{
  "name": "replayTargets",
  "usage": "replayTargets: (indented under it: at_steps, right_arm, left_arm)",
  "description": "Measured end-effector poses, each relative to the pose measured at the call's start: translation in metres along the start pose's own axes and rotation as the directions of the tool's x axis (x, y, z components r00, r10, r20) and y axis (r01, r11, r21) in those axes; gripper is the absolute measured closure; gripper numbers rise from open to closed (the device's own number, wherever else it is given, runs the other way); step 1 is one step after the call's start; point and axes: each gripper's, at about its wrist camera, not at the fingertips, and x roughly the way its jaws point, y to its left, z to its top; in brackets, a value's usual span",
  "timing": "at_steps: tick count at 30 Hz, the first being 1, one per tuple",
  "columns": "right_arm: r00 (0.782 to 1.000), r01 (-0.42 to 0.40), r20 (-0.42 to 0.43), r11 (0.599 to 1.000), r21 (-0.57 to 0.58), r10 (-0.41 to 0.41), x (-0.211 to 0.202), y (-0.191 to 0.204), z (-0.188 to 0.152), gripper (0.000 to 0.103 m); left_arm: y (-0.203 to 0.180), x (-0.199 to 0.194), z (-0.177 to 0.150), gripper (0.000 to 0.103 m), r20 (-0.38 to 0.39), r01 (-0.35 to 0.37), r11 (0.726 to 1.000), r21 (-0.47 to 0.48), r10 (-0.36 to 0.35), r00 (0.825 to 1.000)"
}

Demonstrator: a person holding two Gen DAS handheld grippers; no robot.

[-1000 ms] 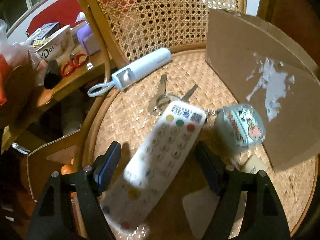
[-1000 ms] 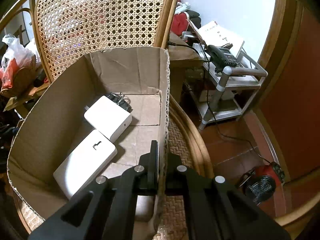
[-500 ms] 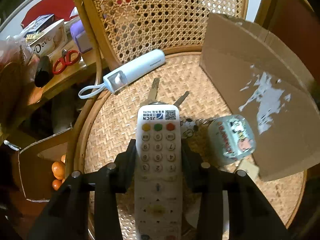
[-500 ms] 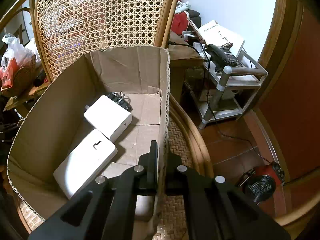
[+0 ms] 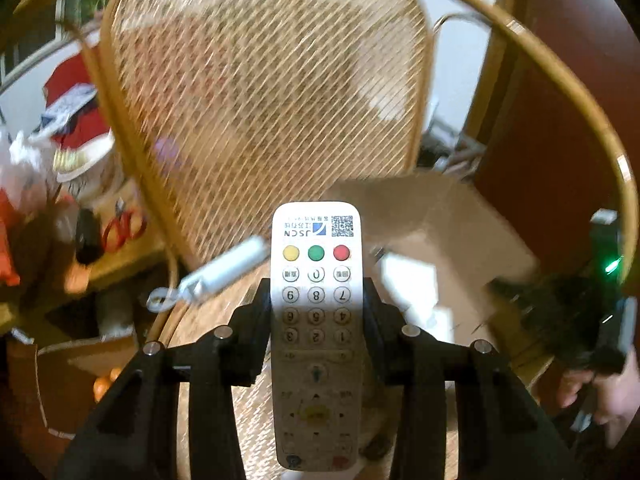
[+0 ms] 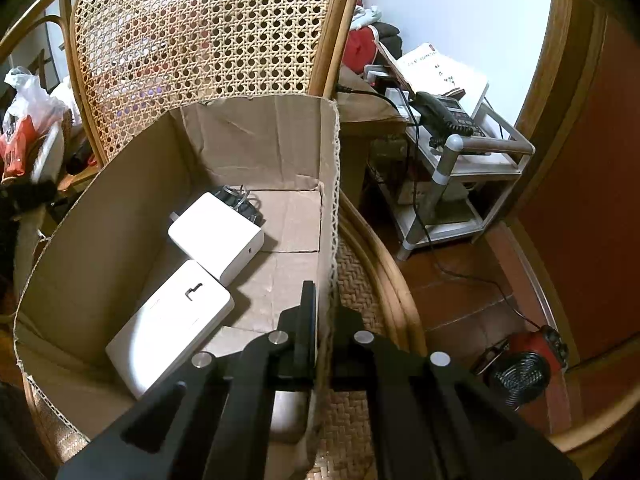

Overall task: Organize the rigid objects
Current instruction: 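Carry the TV remote into the box and release it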

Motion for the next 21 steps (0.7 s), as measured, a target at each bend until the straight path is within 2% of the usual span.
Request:
replayTargets:
  at_steps: [5, 9, 13, 15, 19, 21]
  right_arm:
    - [1.0, 0.006, 0.02, 1.0, -0.001, -0.006, -0.003, -0.001, 0.0, 0.098]
    - [1.0, 0.001, 0.02, 1.0, 0.007, -0.001, -0.003, -0.002, 0.001, 0.098]
    - [1.0, -0.006, -0.014, 1.0, 0.006, 0.006, 0.001, -0.003, 0.003, 0.098]
    - [0.999, -0.022, -0.038, 0.999, 0.031, 0.023, 0.003, -0.006, 0.003, 0.098]
    - [1.0, -0.017, -0.02, 0.999, 0.028, 0.017, 0.002, -0.004, 0.001, 0.098]
    - [1.0, -0.01, -0.01, 1.0, 0.029, 0.011, 0.001, -0.003, 0.0, 0.099]
  left_arm:
    - [-0.032, -0.022, 0.025, 0.064, 0.097, 0.091, 0.996, 0.006, -0.091, 0.991]
    - [-0.058, -0.044, 0.042, 0.064, 0.171, 0.18, 0.983, 0.027, -0.181, 0.968]
    - [-0.082, -0.032, 0.042, 0.064, 0.125, 0.232, 0.972, 0.039, -0.235, 0.964]
    - [-0.09, -0.012, 0.036, 0.064, 0.068, 0.244, 0.969, 0.022, -0.245, 0.967]
    - [-0.099, 0.023, 0.023, 0.064, -0.025, 0.195, 0.981, 0.002, -0.195, 0.981]
    - [-0.096, 0.033, 0.017, 0.064, -0.05, 0.201, 0.979, -0.023, -0.202, 0.978]
